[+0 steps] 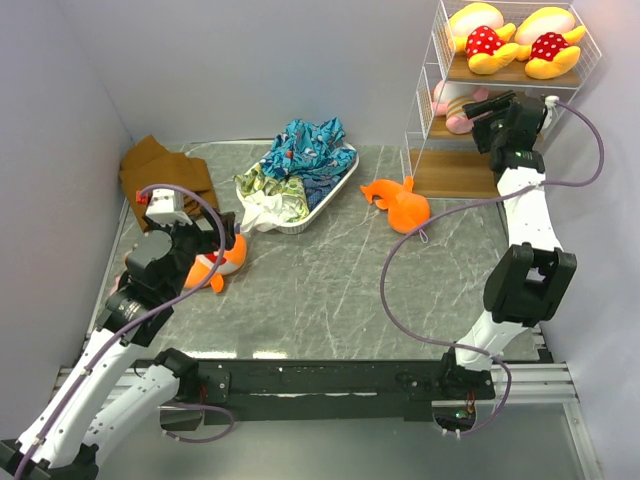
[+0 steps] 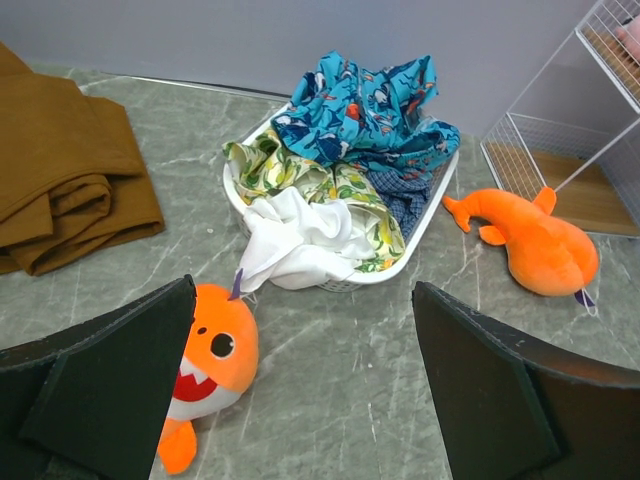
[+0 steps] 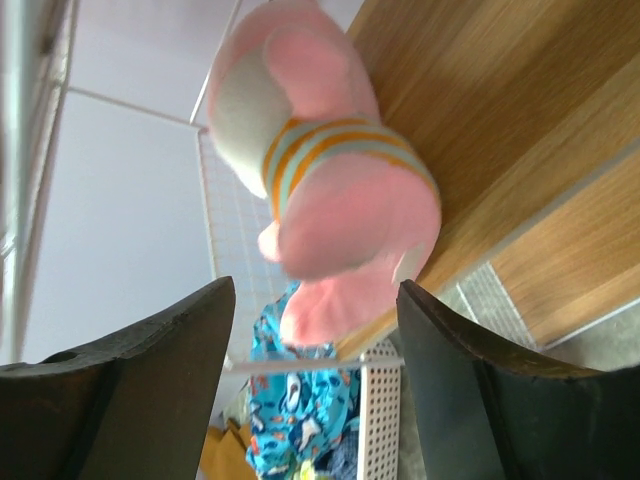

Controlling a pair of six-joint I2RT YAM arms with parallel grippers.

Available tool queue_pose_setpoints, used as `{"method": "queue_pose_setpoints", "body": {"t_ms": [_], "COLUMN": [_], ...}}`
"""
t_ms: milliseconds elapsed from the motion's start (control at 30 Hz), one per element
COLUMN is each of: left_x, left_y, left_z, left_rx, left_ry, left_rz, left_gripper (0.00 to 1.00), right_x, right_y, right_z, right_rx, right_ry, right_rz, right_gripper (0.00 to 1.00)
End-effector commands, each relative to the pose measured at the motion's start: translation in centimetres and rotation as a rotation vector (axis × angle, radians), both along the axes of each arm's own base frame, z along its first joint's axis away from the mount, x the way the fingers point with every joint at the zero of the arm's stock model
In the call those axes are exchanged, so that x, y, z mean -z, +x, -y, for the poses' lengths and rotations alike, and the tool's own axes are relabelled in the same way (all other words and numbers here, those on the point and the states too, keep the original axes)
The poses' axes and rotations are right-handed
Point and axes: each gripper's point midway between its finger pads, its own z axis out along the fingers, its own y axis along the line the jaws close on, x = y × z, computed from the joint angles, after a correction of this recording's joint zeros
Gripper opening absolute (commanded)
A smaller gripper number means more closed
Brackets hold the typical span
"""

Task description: Place and organize the stuffed toys onto the shelf

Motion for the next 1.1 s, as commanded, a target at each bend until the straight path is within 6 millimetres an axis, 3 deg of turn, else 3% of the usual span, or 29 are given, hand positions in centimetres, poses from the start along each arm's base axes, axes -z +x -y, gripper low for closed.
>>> {"method": "queue_pose_setpoints", "body": {"t_ms": [0, 33, 100, 233, 267, 300, 367, 400, 433, 500, 533, 567, 600, 633, 767, 833, 867, 1067], "left_x": [-0.8, -0.6, 0.0, 1.4, 2.0, 4.0, 4.5, 6.1, 6.0, 7.2, 7.6, 8.2, 8.7, 9.5, 13.2, 13.6, 15.0, 17.8], "left_y": [0.3, 0.4, 0.9, 1.6, 1.7, 1.8, 2.0, 2.0, 1.9, 1.6, 1.1, 1.0, 1.1, 1.2, -0.1, -0.4, -0.8, 1.7], "left_z": [-0.9, -1.0, -1.7, -3.6, -3.7, -4.0, -4.8, -5.3, -6.6, -9.0, -10.3, -12.3, -13.2, -14.2, -20.0, -21.6, -22.8, -25.2], "left_rx": [-0.068, -0.082, -0.146, -0.331, -0.359, -0.413, -0.492, -0.552, -0.640, -0.806, -0.862, -0.935, -0.956, -0.981, -1.194, -1.288, -1.351, -1.394], "left_ry": [-0.050, -0.059, -0.096, -0.187, -0.191, -0.195, -0.209, -0.215, -0.221, -0.284, -0.280, -0.315, -0.345, -0.376, -0.474, -0.501, -0.492, -0.530], "left_rz": [0.027, 0.021, -0.008, -0.099, -0.133, -0.214, -0.245, -0.300, -0.290, -0.316, -0.335, -0.356, -0.376, -0.393, -0.514, -0.533, -0.589, -0.704], "left_gripper": [0.96, 0.97, 0.96, 0.96, 0.96, 0.96, 0.96, 0.96, 0.97, 0.97, 0.97, 0.96, 0.96, 0.96, 0.97, 0.97, 0.97, 0.98], "right_x": [-3.8, -3.0, -3.8, -3.2, -4.0, -3.8, -3.4, -3.0, -1.9, -1.8, -0.5, -0.9, 0.0, 0.1, -0.4, -0.5, -0.7, -0.9], "right_y": [-2.8, -3.1, -4.3, -6.4, -7.3, -7.7, -9.2, -9.7, -10.4, -11.8, -12.7, -13.6, -14.1, -14.9, -17.1, -17.6, -17.9, -19.3], "right_z": [-1.1, -1.2, -1.5, -2.5, -3.1, -4.2, -5.7, -6.4, -8.0, -9.8, -11.8, -12.5, -13.1, -15.0, -18.0, -18.9, -19.7, -22.4], "right_rx": [-0.038, -0.040, -0.043, -0.069, -0.082, -0.118, -0.168, -0.194, -0.249, -0.329, -0.399, -0.429, -0.447, -0.496, -0.580, -0.603, -0.624, -0.699], "right_ry": [-0.004, 0.000, -0.007, -0.025, -0.036, -0.052, -0.107, -0.126, -0.137, -0.191, -0.191, -0.221, -0.230, -0.239, -0.265, -0.259, -0.257, -0.263], "right_rz": [0.071, 0.055, 0.075, 0.055, 0.081, 0.082, 0.075, 0.065, 0.046, 0.065, 0.054, 0.076, 0.064, 0.073, 0.108, 0.110, 0.121, 0.145], "right_gripper": [0.73, 0.73, 0.73, 0.73, 0.73, 0.73, 0.73, 0.73, 0.74, 0.74, 0.74, 0.74, 0.74, 0.74, 0.74, 0.74, 0.74, 0.74]}}
